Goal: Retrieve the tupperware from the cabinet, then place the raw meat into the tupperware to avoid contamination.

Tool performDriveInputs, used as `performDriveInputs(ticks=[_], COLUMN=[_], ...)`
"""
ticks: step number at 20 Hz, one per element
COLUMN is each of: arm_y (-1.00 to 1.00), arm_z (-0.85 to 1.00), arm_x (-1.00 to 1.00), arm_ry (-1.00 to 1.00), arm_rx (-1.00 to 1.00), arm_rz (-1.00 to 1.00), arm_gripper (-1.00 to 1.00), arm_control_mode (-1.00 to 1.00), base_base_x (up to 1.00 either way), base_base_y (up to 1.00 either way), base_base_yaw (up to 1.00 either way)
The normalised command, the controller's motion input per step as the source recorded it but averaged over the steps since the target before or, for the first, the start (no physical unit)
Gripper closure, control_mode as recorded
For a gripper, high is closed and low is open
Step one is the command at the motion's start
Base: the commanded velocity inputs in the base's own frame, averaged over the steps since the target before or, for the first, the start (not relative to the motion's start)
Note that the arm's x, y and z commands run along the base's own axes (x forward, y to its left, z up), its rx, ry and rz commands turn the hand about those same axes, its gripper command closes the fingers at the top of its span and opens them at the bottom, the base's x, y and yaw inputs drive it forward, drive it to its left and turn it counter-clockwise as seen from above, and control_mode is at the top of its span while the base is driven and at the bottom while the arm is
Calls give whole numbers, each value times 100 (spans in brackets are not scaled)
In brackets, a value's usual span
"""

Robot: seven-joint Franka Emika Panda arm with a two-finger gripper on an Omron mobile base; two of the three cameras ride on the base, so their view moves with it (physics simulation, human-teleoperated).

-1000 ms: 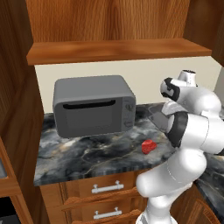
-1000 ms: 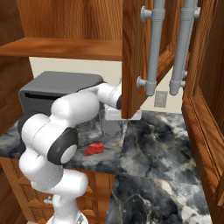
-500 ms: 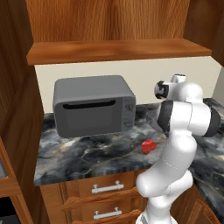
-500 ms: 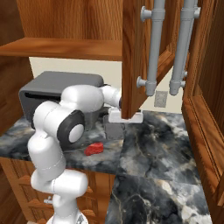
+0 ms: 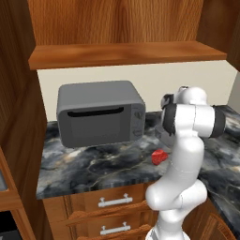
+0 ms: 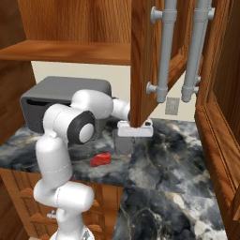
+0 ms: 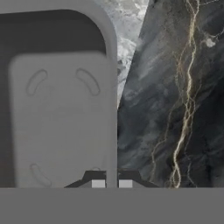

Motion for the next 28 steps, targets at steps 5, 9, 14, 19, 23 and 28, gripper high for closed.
performDriveInputs(ticks=[5,9,14,19,23,28], arm_y=[0,0,0,0,0,0], arm_z=[-28,-25,-31,-3,4,33], arm_x=[12,4,0,0,0,0], arm_ry=[0,0,0,0,0,0], arm_rx=[-1,-2,-5,0,0,0], arm_rz=[0,0,0,0,0,-2], arm_gripper=[100,100,100,-100,-100,-100], arm_control_mode=[-100,-100,-100,-100,-100,-100], base_base_x=[0,0,0,0,0,0], base_base_y=[0,0,0,0,0,0], base_base_yaw=[0,0,0,0,0,0])
